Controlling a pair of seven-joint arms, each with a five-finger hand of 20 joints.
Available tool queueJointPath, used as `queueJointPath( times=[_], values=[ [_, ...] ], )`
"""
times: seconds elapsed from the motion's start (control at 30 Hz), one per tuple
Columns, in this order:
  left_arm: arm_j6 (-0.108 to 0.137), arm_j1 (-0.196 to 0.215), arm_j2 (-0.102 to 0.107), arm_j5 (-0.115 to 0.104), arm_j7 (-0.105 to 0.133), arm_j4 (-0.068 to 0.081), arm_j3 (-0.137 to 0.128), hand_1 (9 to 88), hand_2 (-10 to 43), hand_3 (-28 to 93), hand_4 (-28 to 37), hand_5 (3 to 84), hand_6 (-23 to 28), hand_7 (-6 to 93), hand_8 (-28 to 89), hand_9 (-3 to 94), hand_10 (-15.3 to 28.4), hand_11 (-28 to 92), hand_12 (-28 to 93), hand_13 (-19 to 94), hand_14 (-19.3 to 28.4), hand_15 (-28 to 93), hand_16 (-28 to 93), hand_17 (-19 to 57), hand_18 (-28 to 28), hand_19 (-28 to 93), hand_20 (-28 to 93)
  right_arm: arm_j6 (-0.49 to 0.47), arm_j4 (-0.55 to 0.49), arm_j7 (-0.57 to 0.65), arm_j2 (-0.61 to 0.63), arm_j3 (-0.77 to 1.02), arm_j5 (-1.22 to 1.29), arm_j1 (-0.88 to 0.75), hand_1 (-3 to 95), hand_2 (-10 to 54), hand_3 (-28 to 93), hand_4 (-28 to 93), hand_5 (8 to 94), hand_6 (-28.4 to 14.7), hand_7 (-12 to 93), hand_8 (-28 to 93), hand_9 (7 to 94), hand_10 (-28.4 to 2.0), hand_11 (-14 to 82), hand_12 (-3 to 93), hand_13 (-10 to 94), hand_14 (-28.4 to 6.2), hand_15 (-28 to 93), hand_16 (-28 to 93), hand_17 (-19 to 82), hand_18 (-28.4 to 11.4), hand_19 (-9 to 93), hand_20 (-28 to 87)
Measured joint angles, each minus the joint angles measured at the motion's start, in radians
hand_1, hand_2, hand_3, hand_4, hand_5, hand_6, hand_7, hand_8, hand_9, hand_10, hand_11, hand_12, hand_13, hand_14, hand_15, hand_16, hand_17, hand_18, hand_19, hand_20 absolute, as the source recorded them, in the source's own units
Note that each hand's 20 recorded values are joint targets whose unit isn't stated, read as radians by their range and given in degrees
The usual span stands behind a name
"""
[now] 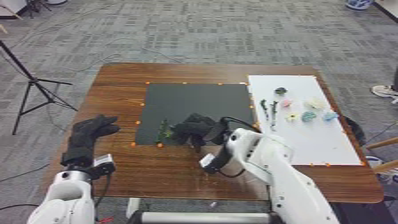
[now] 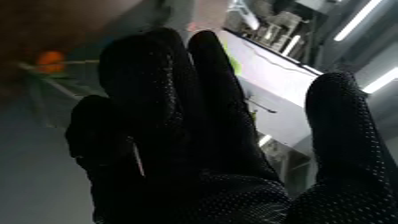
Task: Arrange flowers
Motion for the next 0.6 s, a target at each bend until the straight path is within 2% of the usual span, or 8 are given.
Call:
queueJointPath(
  times=[0.37,0.6],
  values=[
    [0.001,0.005,0.002,-0.001,0.000,-0.002,-0.013,28.0,10.7,71,-26.2,62.5,4.2,16.8,-7,63.2,16.0,24,18,48,20.2,30,-2,8.9,12.6,13,18,-0.024,-0.151,-0.052,0.087,0.056,0.020,-0.058,21.6,10.5,49,-6,68.4,-4.5,10,-5,71.0,-17.0,9.5,12.5,78,-13.5,59,32,47,-23.7,93,54],
    [0.004,0.026,0.002,-0.003,0.002,-0.015,-0.032,28.5,11.0,69,-25.1,61.3,4.2,17.0,-8,61.9,15.5,25,17,47,20.0,29,-2,8.8,12.6,13,18,-0.012,-0.136,-0.041,0.126,0.113,0.037,-0.113,20.9,10.1,51,-7,69.5,-4.3,11,-5,72.5,-16.9,9.7,13.0,79,-13.7,59,32,47,-23.7,93,55]
  ],
)
